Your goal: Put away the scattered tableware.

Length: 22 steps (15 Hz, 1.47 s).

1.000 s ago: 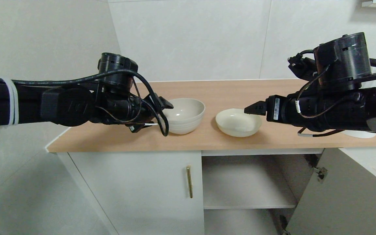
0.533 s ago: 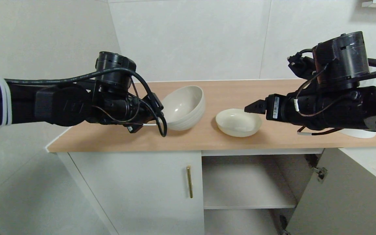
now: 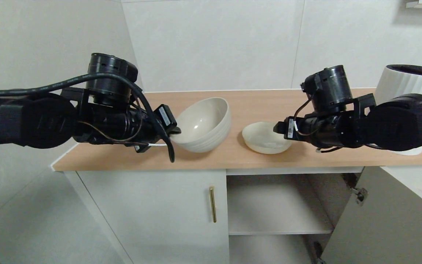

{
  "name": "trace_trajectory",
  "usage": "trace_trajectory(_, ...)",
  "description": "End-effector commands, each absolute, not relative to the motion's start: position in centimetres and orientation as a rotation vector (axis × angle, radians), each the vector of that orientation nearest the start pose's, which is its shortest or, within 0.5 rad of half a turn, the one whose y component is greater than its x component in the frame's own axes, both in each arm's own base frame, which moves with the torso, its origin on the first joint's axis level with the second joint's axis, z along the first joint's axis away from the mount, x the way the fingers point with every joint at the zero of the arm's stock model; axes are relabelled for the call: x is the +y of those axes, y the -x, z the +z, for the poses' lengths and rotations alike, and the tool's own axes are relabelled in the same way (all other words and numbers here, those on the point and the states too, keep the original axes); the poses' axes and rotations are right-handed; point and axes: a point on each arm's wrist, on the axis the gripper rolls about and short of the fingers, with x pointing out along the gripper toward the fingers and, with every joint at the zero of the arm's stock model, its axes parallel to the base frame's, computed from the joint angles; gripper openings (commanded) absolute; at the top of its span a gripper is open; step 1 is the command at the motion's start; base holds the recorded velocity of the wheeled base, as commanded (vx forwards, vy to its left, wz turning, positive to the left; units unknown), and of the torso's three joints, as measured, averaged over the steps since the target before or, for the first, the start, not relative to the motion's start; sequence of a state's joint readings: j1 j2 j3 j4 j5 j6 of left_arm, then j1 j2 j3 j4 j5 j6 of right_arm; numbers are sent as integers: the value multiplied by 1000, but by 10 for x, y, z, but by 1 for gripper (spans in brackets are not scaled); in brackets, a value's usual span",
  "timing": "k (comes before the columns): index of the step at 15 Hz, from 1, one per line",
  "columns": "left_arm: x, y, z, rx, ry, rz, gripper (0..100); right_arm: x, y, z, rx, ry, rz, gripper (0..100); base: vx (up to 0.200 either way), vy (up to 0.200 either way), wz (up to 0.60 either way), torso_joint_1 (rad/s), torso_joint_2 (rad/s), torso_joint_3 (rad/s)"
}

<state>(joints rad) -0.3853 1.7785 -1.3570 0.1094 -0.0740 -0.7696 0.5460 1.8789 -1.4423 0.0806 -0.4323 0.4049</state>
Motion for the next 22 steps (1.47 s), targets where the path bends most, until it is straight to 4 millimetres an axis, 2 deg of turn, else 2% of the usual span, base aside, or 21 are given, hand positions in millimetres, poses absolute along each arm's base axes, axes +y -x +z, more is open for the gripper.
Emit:
trace_trajectory(1,-127,-308,247,651,659,-231,0,182,-336,215,497,-143,-14,100,0,0,0,0,0,0)
trace_trajectory(10,-127,-308,247,652,661,-231,0,180,-340,211,509,-141,-17,100,0,0,0,0,0,0)
trace_trajectory(11,-127,-308,247,651,659,-230,0,181,-341,209,512,-141,-15,0,0,0,0,0,0,0)
trace_trajectory(19,-126,-306,249,645,660,-233,0,179,-337,216,497,-156,-12,0,0,0,0,0,0,0)
trace_trajectory(21,-124,-302,251,640,660,-237,0,177,-334,222,485,-178,-12,0,0,0,0,0,0,0)
trace_trajectory(22,-120,-291,255,629,640,-247,0,171,-322,238,468,-220,25,0,0,0,0,0,0,0)
